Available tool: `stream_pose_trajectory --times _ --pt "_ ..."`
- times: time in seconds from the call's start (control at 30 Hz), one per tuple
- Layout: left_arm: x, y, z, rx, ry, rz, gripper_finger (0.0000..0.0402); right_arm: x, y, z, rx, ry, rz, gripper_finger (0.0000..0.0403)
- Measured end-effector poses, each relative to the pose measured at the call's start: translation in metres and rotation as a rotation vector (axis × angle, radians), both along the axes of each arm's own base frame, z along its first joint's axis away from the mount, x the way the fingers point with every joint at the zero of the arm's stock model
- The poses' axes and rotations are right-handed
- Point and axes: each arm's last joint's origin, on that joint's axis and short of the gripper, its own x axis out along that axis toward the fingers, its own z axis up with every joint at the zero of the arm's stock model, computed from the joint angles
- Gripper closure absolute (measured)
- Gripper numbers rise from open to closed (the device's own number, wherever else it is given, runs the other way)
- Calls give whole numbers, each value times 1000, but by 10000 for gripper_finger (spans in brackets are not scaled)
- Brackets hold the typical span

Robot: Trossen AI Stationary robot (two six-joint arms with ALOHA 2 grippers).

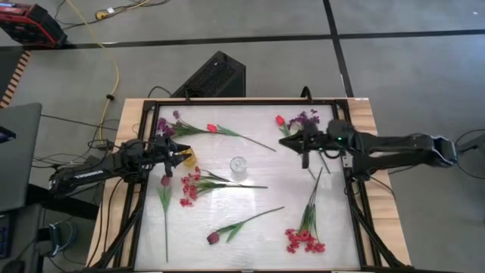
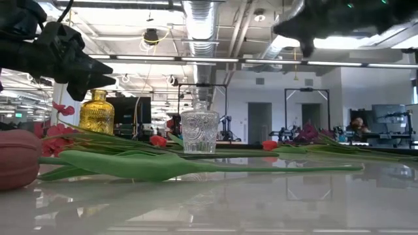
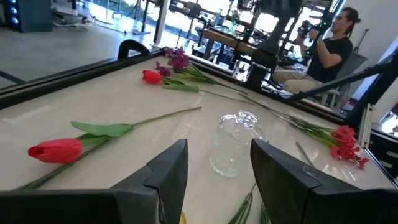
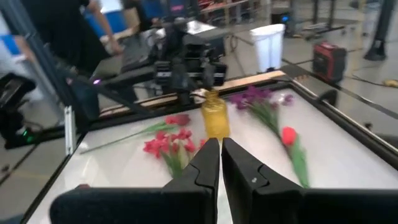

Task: Sort flowers into vase by color
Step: Put the violet flower into the yellow vase

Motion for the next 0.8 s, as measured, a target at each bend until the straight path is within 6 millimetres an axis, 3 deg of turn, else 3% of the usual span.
stream_pose_trajectory --times 0.23,0.47,0.63,0.8 --pt "-2 -9 22 27 -22 -80 269 54 11 14 -59 92 84 347" --pt "1 -18 26 39 -18 -99 302 102 24 20 -156 200 166 326" --pt "8 -27 35 84 -60 -156 329 127 35 23 -184 250 212 306" --pt "17 -34 41 116 11 -162 355 143 46 27 -187 306 250 280"
